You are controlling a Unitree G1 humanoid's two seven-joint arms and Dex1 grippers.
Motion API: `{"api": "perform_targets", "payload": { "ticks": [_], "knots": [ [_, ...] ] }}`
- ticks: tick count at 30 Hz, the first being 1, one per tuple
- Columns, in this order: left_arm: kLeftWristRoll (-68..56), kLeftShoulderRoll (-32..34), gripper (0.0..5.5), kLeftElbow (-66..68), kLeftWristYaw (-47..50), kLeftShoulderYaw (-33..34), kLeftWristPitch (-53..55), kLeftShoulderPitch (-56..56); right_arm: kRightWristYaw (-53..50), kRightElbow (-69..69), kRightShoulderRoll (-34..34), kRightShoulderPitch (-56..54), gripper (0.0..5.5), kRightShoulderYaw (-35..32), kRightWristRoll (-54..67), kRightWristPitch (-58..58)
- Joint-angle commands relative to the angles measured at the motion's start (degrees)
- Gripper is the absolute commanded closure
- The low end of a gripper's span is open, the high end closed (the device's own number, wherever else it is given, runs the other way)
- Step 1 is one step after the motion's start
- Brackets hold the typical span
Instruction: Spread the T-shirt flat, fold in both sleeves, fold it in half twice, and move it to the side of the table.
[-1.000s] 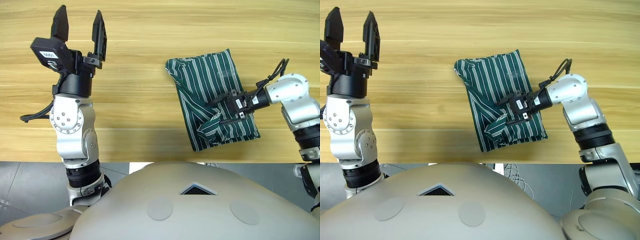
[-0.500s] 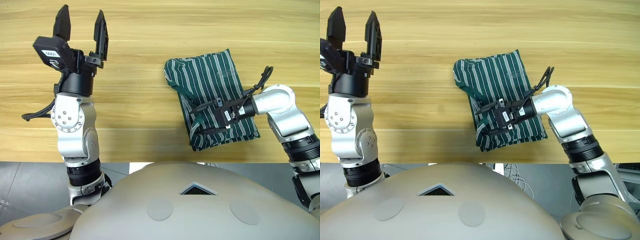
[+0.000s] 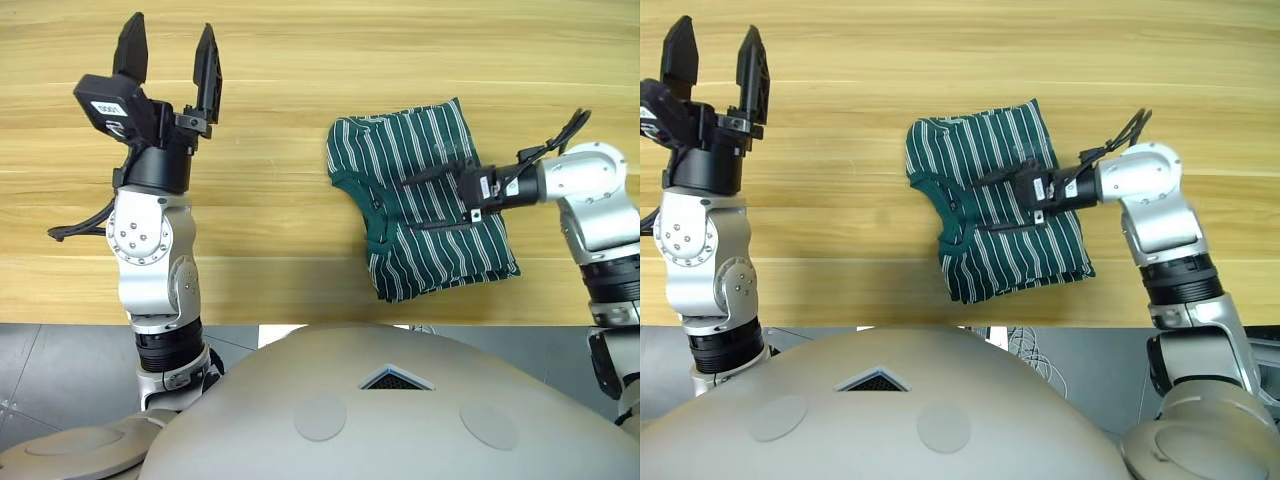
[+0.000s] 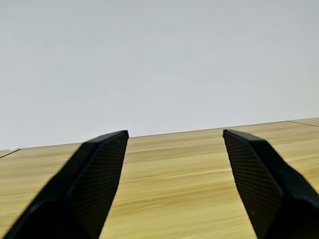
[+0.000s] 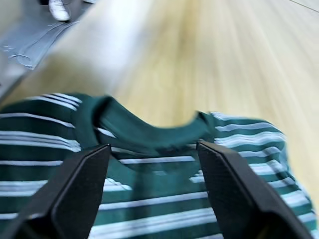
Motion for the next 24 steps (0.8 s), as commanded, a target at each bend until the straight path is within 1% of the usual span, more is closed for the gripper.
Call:
{"api": "perform_targets", "payload": {
  "ticks": [1,7,10,12,14,16,19,24],
  "knots": [
    [0.9,0.2,2.07,0.3,0.0,-0.5,-0.1,0.1,3.0,13.6,-0.3,-6.3,2.28,0.3,-2.6,-0.9],
    [0.8,0.6,2.07,0.3,-0.1,-0.9,0.2,0.0,9.8,30.8,2.9,-13.4,2.28,5.8,-9.0,-2.1],
    [0.5,0.9,2.07,0.6,-0.5,-0.7,0.3,-0.3,12.8,37.7,2.9,-16.7,2.28,11.9,-10.0,-2.8],
    [0.6,0.9,2.07,1.3,-0.7,-0.9,0.3,-0.8,12.9,42.6,5.4,-18.9,2.28,14.2,-11.3,-4.3],
    [0.5,1.0,2.07,1.7,-0.8,-1.0,0.4,-1.0,12.8,46.3,8.4,-20.2,2.28,14.8,-12.4,-6.4],
    [0.4,1.1,2.07,1.6,-0.9,-0.9,0.6,-1.1,10.6,49.3,12.3,-21.1,2.28,14.6,-13.2,-8.3],
    [0.1,1.2,2.07,1.7,-1.0,-0.8,0.7,-1.1,4.2,53.2,18.7,-21.8,2.28,14.4,-14.5,-10.8],
    [0.2,1.2,2.07,2.7,-1.3,-0.9,0.6,-1.7,-5.4,57.5,26.4,-22.4,2.28,12.5,-15.0,-13.6]
  ]
}}
